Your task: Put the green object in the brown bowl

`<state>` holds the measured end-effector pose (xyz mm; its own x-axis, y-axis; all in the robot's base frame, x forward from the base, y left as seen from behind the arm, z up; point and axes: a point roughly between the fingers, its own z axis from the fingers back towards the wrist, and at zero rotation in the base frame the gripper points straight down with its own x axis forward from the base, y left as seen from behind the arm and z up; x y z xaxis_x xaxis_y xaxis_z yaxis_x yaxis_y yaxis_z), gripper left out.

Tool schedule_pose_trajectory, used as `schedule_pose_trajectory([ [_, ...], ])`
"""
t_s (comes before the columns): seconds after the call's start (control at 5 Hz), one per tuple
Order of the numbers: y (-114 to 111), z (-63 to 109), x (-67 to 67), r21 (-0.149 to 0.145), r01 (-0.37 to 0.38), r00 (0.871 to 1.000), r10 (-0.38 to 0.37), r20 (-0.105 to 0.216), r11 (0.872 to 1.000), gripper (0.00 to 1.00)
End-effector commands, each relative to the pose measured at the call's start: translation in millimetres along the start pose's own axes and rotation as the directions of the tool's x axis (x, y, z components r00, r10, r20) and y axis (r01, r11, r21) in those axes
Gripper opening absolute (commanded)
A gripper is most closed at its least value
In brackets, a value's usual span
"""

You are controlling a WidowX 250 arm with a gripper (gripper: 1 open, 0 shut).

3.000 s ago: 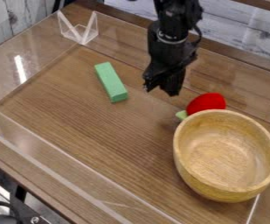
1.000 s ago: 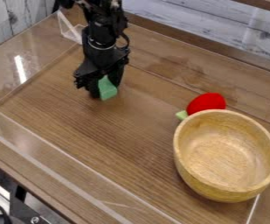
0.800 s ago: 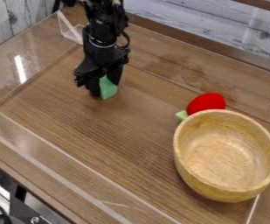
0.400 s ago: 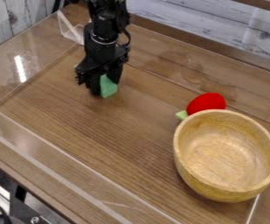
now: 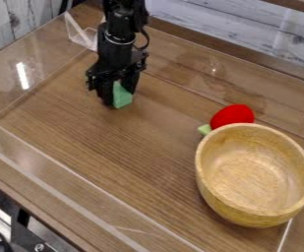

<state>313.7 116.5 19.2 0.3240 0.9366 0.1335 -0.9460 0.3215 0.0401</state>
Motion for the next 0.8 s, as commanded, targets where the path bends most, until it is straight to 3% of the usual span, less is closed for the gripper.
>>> schedule_pose_trajectory([
  [0.0, 3, 3.6, 11.0, -0.004, 0.015, 1.000, -0.015, -0.011, 1.000, 0.00],
  [0.2, 9, 3.0, 15.4, 0.012, 0.037, 0.999, -0.036, -0.035, 0.999, 0.00],
  [0.6, 17, 57.5, 24.2, -0.079, 0.118, 0.990, -0.123, -0.064, 0.990, 0.00],
])
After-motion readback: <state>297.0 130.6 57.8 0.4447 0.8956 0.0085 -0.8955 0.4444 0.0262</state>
